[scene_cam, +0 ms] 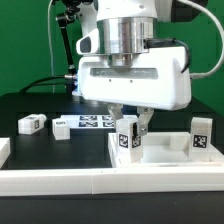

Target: Assemble square table

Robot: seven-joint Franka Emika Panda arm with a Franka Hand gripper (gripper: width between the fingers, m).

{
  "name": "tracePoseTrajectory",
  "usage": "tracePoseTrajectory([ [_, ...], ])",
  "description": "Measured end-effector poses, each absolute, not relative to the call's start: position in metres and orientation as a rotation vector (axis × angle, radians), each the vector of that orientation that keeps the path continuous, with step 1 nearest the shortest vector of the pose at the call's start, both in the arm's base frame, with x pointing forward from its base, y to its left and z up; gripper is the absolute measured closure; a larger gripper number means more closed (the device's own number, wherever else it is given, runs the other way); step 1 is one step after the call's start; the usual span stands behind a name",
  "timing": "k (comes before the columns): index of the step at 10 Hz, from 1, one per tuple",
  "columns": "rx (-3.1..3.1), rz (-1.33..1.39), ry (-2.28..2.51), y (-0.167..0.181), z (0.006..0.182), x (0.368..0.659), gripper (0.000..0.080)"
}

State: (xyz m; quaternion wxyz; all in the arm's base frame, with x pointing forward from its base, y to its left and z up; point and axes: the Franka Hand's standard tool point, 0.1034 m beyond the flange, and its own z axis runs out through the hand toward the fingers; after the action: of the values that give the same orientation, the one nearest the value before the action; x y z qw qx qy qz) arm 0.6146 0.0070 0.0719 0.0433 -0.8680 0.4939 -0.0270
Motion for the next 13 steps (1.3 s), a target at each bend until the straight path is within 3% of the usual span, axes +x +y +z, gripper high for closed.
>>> tracePoseTrajectory([
  [6, -2.342, -0.041, 1.919, 0.0075, 0.0716, 0.6147, 0.0509],
  [8, -2.403, -0.046, 1.842, 0.0079, 0.0716, 0.6147, 0.0230],
  [9, -2.432, -0.048, 1.805, 0.0100, 0.0714, 0.6146, 0.0230],
  [10, -2.524, -0.059, 1.681, 0.0130, 0.0711, 0.6144, 0.0166],
  [13, -2.842, -0.094, 1.099, 0.0143, 0.0698, 0.6130, 0.0151],
])
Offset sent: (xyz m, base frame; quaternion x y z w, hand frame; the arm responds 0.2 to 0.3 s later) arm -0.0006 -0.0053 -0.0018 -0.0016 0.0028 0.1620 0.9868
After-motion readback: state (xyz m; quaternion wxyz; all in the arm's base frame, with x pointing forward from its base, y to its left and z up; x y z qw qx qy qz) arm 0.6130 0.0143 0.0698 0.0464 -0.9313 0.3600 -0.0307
